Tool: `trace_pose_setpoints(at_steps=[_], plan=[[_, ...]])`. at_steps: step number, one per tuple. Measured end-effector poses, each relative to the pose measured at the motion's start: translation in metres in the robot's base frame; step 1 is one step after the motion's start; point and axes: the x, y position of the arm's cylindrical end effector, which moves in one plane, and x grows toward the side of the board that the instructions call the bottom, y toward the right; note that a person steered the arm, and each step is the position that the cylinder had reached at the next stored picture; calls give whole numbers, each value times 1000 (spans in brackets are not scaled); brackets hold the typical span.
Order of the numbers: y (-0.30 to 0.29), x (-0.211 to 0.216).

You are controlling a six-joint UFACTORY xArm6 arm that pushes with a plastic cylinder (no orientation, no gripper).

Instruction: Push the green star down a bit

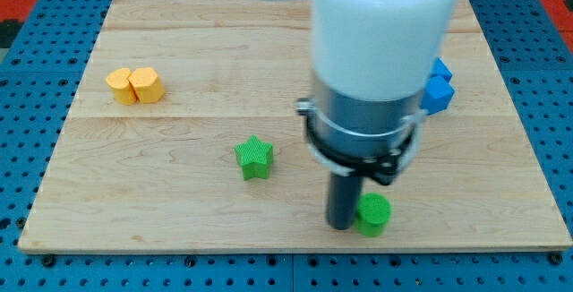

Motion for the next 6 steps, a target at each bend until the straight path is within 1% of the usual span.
trace_pose_setpoints(at_steps=[1,2,3,4,5,6], plan=[[12,2],[63,-2],[93,-10],[15,3],[-52,3],[-85,3]])
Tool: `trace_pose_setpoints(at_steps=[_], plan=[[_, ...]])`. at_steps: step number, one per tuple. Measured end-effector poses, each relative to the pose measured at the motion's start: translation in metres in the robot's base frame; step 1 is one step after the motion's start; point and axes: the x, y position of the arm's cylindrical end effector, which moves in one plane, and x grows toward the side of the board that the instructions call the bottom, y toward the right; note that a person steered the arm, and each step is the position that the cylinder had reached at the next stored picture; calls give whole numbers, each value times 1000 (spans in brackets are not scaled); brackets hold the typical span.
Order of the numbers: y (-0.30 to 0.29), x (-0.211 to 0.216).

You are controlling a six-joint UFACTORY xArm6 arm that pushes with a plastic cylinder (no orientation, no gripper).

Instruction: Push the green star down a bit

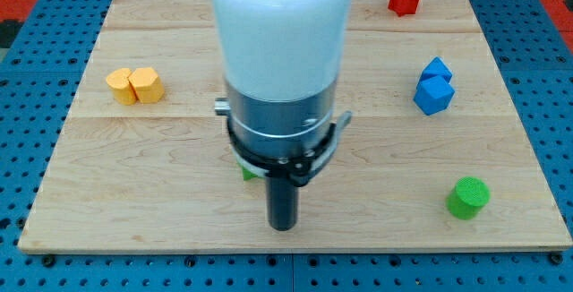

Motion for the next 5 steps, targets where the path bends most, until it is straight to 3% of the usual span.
trace_pose_setpoints(at_steps=[3,4,5], plan=[[-131,-54],[-115,-97],[-83,-110]])
